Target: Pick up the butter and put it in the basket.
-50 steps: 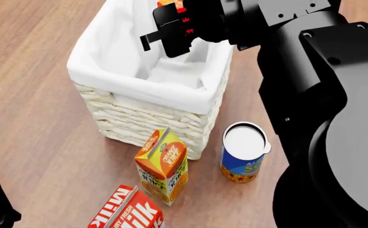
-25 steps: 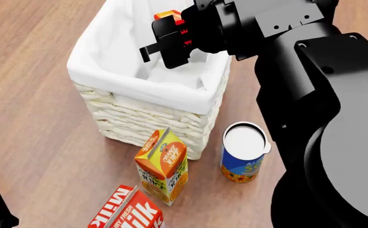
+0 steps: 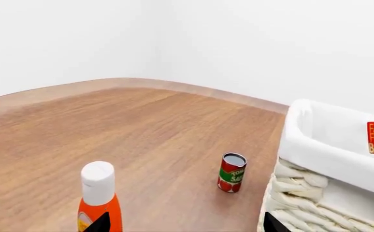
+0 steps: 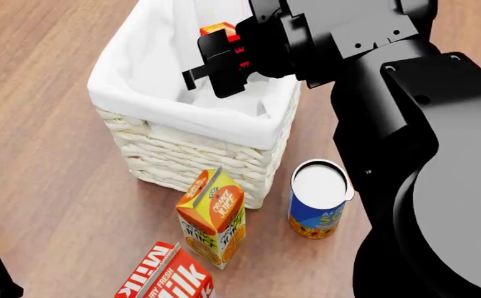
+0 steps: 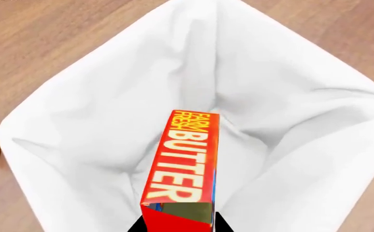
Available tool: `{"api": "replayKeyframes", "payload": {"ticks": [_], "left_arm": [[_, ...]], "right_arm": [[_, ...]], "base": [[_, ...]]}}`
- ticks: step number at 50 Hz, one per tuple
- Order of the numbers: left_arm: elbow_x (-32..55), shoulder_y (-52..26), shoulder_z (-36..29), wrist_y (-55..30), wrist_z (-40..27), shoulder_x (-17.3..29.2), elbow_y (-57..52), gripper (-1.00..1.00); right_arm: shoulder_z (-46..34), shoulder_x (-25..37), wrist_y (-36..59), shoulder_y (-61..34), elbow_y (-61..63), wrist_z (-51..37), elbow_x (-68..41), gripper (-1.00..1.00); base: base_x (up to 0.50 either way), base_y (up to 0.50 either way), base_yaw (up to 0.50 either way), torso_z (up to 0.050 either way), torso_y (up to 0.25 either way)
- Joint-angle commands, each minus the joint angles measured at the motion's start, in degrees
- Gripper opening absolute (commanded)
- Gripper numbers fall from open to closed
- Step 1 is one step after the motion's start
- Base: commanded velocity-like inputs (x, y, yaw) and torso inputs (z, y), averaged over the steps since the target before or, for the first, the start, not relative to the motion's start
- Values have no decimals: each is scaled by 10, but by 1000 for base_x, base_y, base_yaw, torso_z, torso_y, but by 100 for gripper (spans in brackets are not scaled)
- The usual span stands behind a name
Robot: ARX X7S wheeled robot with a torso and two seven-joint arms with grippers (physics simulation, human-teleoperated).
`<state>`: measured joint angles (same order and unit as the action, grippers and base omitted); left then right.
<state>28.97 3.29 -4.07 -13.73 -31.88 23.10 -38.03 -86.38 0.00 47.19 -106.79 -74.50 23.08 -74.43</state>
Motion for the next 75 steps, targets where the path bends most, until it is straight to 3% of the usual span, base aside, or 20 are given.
{"api": "replayKeyframes", "payload": {"ticks": [1,8,9,23,33,38,49,56,61,75], "left_arm": [[-1,2,-1,-1,-4,2,-1,100],[0,3,0,0,-5,3,-4,100],[0,3,-1,1,-5,3,-3,100],[0,0,-2,4,-6,3,0,100],[-2,-3,-6,8,-4,3,5,100],[-2,-3,-6,10,-3,4,5,100],[2,-1,-3,14,-1,8,2,100],[15,9,7,15,-3,17,-23,100],[22,14,11,15,-4,21,-37,100],[36,21,22,21,-5,28,-54,100]], "right_arm": [[25,0,-7,-7,4,2,6,-100],[25,0,-12,-7,0,-15,6,-100],[28,0,-16,-9,-3,-20,6,100],[55,0,-48,-12,-5,-24,47,100],[167,0,-118,-9,-5,-36,166,100],[169,0,-206,-4,-4,-45,183,100],[313,2,-355,20,-5,-65,332,100],[326,16,-488,42,6,-115,391,100],[308,120,-456,109,255,-243,412,100],[297,276,-313,178,590,-441,420,100]], "base": [[0,0,0,0,0],[0,0,0,0,1],[0,0,0,10,0],[0,0,0,0,0],[0,0,0,0,0],[0,0,0,0,0],[0,0,0,0,0],[0,0,0,0,0],[0,0,0,0,0],[0,0,0,0,0]]}}
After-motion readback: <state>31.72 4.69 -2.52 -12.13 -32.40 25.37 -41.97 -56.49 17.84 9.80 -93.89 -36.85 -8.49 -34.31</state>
